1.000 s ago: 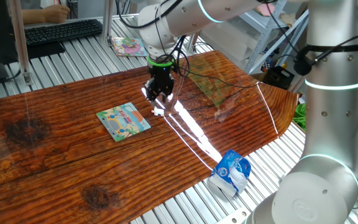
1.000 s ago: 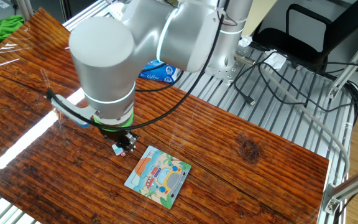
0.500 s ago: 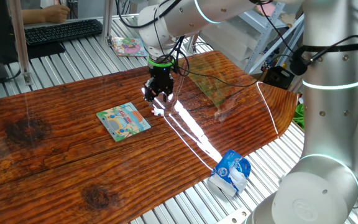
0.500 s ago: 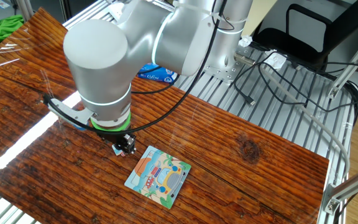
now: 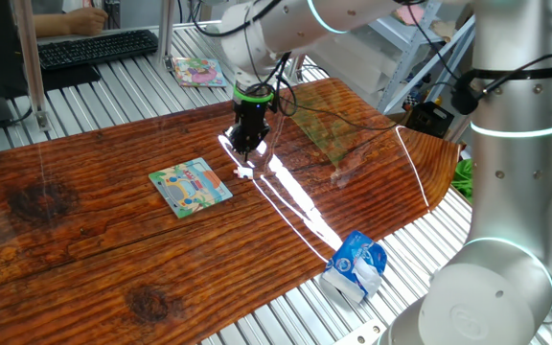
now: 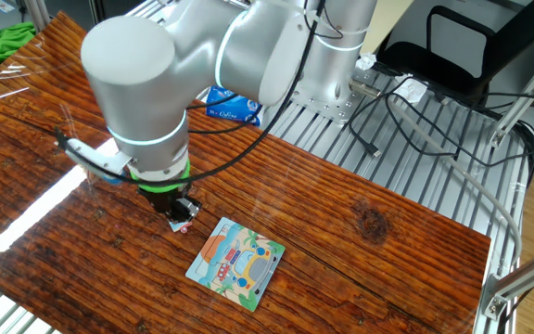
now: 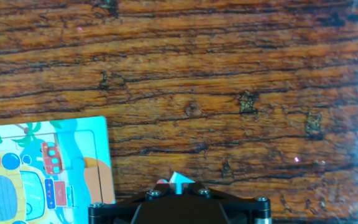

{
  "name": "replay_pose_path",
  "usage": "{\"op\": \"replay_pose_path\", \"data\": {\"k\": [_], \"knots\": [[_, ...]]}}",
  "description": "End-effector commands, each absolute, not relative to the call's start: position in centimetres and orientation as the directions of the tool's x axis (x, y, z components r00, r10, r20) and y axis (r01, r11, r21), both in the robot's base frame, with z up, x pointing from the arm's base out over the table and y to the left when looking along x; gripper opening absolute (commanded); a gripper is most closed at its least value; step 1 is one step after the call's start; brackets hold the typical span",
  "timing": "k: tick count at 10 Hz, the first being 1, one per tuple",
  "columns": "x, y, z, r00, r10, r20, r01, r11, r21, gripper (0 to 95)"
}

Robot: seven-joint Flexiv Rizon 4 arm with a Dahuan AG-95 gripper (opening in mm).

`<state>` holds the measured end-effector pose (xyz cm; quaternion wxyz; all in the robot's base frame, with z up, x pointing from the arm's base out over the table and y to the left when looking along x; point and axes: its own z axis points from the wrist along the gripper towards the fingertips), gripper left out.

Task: Assemble one piece of a puzzle

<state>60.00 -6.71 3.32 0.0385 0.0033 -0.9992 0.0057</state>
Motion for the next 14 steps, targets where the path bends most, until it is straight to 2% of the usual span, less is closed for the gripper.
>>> {"op": "replay_pose_path", "data": {"k": [1, 14], "knots": [[59.79, -6.77, 3.41, -0.999, -0.008, 0.038, -0.009, 1.0, -0.026, 0.0], [59.79, -6.77, 3.41, -1.0, -0.008, -0.01, -0.007, 1.0, -0.016, 0.0]]}}
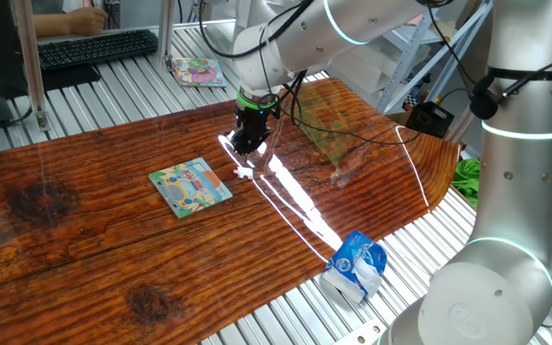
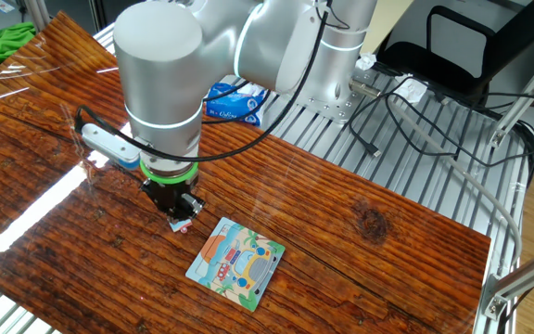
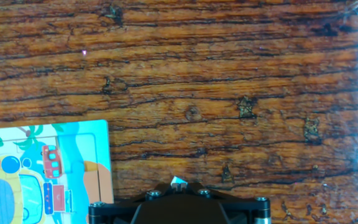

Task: Assemble one piece of a puzzle

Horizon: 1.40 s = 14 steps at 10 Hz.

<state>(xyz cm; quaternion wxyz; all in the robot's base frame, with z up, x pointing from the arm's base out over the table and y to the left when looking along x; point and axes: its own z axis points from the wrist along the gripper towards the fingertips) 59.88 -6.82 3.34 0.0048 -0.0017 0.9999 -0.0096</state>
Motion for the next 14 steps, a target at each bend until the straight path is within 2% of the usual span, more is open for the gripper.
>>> {"op": "replay_pose_path", "data": {"k": [1, 14], "knots": [[59.79, -6.77, 3.41, -1.0, 0.001, -0.01, 0.001, 1.0, 0.002, 0.0], [59.79, -6.77, 3.41, -0.994, -0.104, 0.026, -0.103, 0.994, 0.033, 0.0]]}}
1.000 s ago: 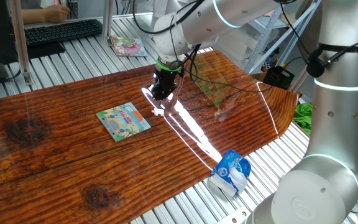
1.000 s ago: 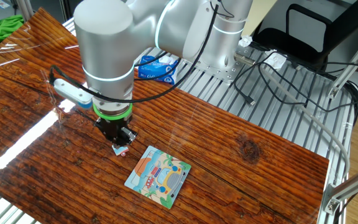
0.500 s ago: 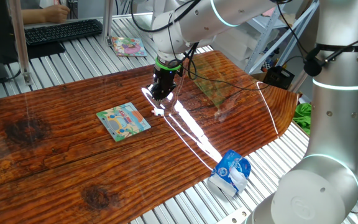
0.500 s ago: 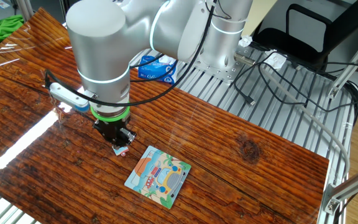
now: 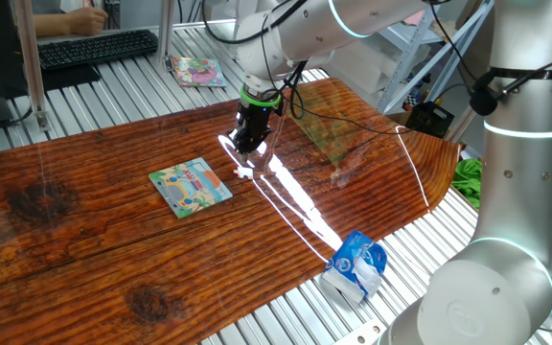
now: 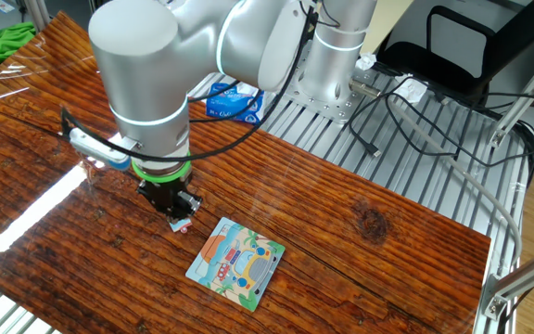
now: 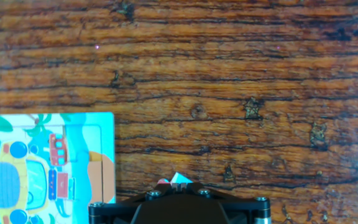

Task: Assemble one piece of a puzzle

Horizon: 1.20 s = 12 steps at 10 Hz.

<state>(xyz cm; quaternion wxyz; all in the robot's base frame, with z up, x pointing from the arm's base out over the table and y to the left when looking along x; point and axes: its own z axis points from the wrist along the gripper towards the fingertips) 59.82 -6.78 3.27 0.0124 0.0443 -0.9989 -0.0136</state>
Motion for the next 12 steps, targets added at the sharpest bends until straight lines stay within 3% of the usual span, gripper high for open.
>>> {"op": "replay_pose_path", "data": {"k": [1, 7, 8, 10, 11, 12], "knots": [[59.8, -6.8, 3.4, -0.994, -0.107, 0.028, -0.106, 0.994, 0.039, 0.0], [59.0, -7.1, 3.0, -0.995, -0.1, 0.023, -0.099, 0.994, 0.049, 0.0], [59.0, -7.0, 3.0, -0.995, -0.092, 0.024, -0.09, 0.995, 0.049, 19.0], [58.6, -6.9, 2.7, -0.997, -0.067, 0.024, -0.066, 0.997, 0.049, 19.0], [58.5, -6.9, 2.6, -0.998, -0.062, 0.024, -0.06, 0.997, 0.049, 38.0], [58.5, -6.9, 2.6, -0.998, -0.05, 0.025, -0.048, 0.998, 0.05, 38.0]]}}
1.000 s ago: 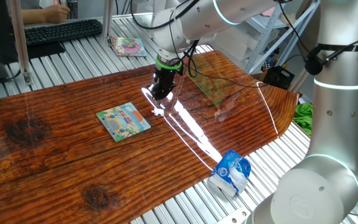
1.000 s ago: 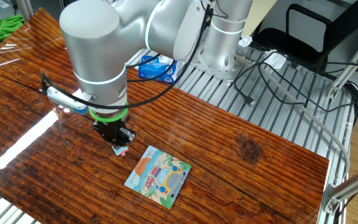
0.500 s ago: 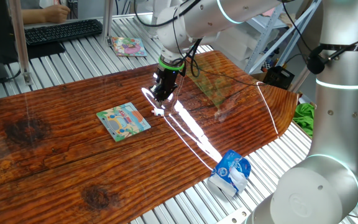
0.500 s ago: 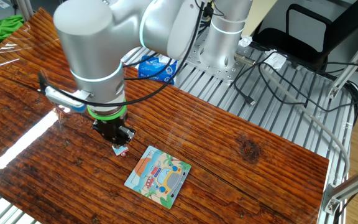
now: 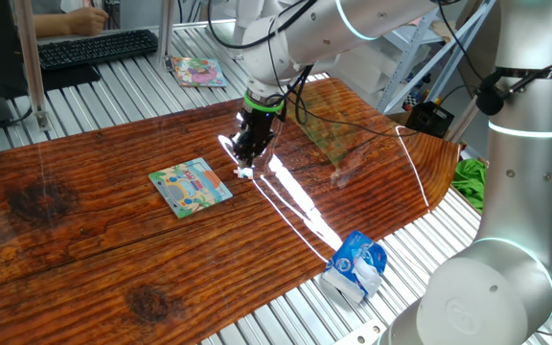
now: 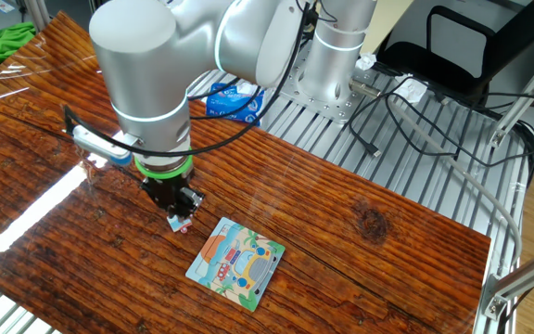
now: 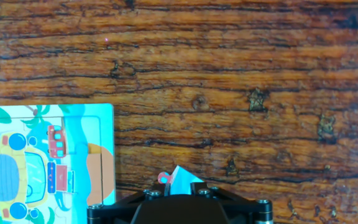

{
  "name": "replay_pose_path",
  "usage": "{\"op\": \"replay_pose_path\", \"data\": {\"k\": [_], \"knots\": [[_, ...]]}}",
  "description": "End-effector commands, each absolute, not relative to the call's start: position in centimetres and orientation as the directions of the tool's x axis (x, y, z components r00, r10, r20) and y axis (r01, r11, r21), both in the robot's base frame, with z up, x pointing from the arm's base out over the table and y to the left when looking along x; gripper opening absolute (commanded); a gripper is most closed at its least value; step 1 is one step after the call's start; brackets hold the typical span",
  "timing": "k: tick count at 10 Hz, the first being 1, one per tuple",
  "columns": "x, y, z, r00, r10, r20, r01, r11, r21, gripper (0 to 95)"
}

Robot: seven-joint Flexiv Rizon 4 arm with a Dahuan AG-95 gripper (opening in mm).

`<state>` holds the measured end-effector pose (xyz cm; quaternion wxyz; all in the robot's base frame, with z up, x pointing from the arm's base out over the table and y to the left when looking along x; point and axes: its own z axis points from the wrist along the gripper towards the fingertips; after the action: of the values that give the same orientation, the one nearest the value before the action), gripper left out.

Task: Assemble one piece of a puzzle

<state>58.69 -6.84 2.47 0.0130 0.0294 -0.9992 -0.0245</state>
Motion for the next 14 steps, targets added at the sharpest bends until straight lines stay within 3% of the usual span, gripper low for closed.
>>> {"op": "replay_pose_path", "data": {"k": [1, 7, 8, 14], "knots": [[58.5, -6.9, 2.5, -0.999, -0.042, 0.026, -0.041, 0.998, 0.05, 38.0], [58.0, -7.0, 2.0, -0.999, 0.039, 0.021, 0.04, 0.997, 0.068, 38.0], [58.0, -7.0, 1.9, -0.999, 0.05, 0.02, 0.051, 0.996, 0.068, 57.0], [57.9, -6.8, 1.0, -0.997, 0.074, -0.009, 0.073, 0.995, 0.069, 57.0]]}}
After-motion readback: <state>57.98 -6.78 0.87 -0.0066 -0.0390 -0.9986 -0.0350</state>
